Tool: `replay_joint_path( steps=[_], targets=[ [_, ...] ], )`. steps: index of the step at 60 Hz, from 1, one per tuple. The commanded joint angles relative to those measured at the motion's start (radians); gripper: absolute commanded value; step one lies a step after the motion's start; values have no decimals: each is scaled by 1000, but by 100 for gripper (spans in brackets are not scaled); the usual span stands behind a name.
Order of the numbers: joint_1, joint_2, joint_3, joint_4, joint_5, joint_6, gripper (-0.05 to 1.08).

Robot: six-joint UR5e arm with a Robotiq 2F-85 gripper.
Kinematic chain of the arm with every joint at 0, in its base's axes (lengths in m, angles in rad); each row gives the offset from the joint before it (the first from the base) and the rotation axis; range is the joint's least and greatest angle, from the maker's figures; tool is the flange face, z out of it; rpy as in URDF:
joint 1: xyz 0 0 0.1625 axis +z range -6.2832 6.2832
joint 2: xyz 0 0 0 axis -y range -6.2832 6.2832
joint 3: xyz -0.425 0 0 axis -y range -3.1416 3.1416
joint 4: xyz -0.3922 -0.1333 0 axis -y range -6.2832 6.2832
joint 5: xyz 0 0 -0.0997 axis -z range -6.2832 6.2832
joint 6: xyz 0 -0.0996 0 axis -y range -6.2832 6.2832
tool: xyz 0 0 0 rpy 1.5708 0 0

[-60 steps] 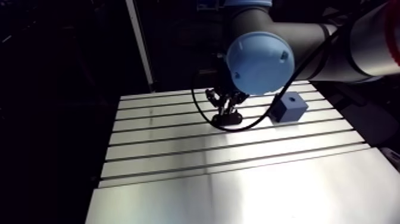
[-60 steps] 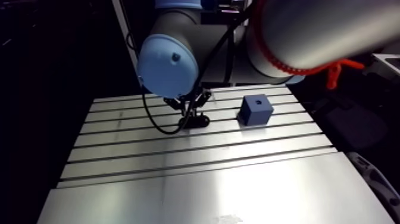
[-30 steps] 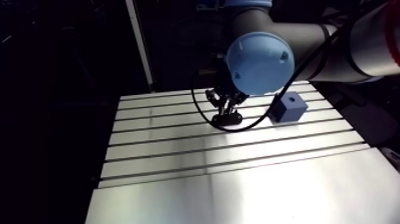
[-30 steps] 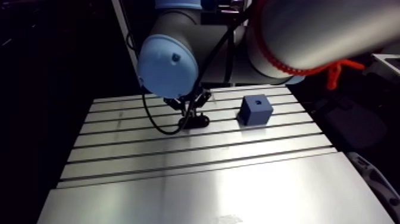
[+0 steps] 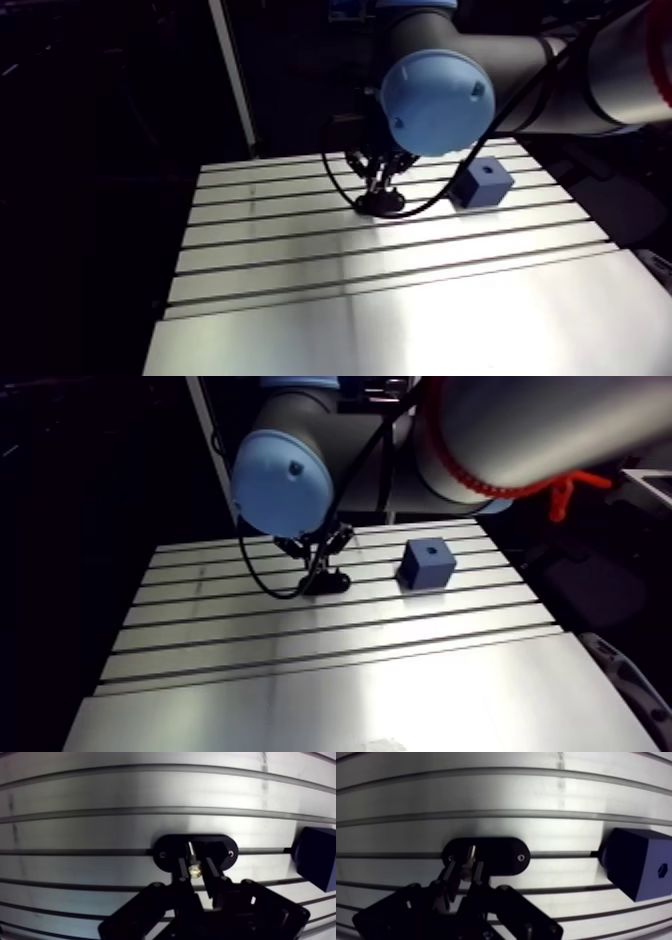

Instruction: Pick up the M10 bolt and insert it into the hex recess until seated.

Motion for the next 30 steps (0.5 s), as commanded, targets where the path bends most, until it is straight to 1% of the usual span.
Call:
replay_joint_path(
  steps=[1, 11, 30],
  targets=[
    [-1, -8, -8, 7, 3, 0, 75],
    [1, -30, -19, 11, 6, 1, 75],
    [4, -67, -82, 100, 6, -16, 76]
  ],
)
